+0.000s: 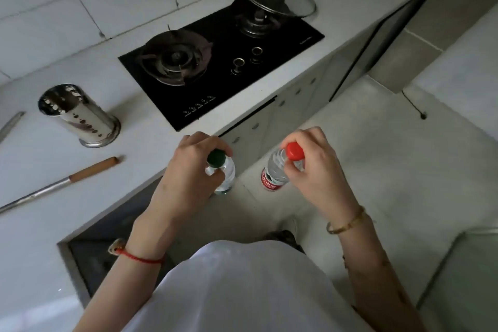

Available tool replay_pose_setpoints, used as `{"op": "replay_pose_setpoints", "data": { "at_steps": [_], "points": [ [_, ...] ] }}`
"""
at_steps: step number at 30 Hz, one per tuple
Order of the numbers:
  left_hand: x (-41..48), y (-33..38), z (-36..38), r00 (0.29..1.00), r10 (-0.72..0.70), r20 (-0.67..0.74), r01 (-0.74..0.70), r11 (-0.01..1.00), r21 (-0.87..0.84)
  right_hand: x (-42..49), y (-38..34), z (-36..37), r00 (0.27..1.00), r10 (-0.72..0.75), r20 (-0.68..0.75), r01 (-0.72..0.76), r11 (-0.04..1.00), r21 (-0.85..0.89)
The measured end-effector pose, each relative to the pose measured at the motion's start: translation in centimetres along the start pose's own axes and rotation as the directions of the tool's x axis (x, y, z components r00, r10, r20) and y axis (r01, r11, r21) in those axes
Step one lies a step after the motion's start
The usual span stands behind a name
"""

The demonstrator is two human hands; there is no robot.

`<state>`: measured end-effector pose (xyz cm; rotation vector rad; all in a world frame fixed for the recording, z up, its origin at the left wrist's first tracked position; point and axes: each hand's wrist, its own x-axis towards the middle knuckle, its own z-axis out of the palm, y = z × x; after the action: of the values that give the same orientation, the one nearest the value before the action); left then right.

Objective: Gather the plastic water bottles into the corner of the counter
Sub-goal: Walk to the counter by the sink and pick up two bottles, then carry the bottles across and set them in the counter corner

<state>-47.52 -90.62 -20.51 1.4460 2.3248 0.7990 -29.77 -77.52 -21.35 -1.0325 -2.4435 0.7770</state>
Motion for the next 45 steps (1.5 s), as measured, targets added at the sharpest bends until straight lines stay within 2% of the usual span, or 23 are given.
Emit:
{"op": "replay_pose_setpoints", "data": {
  "at_steps": [6,16,25,30,39,45],
  "points": [
    [4.3,6.4,5.0,0.990,0.117,0.078,-0.116,0.993,-0.016,-1.0,6.4,-5.4,0.990,0.120,-0.070,-0.121,0.993,-0.004],
    [11.5,18.6,14.4,0.958,0.261,0.122,-0.253,0.964,-0.078,-1.3,18.1,-15.5,0.962,0.212,-0.169,-0.227,0.971,-0.071],
    [17.9,26.8,20.4,0.911,0.368,0.185,-0.354,0.929,-0.107,-0.4,26.9,-21.6,0.914,0.317,-0.253,-0.343,0.937,-0.067],
    [22.4,29.9,23.3,0.875,0.405,0.267,-0.393,0.914,-0.098,0.7,31.0,-23.4,0.865,0.410,-0.291,-0.442,0.895,-0.053],
    [33.1,35.4,29.5,0.797,0.465,0.384,-0.452,0.882,-0.130,6.1,39.1,-27.3,0.775,0.526,-0.351,-0.565,0.825,-0.009],
    [41.4,40.0,33.1,0.767,0.526,0.368,-0.488,0.850,-0.198,12.2,44.6,-31.7,0.744,0.543,-0.388,-0.590,0.807,-0.002]
  ]
}}
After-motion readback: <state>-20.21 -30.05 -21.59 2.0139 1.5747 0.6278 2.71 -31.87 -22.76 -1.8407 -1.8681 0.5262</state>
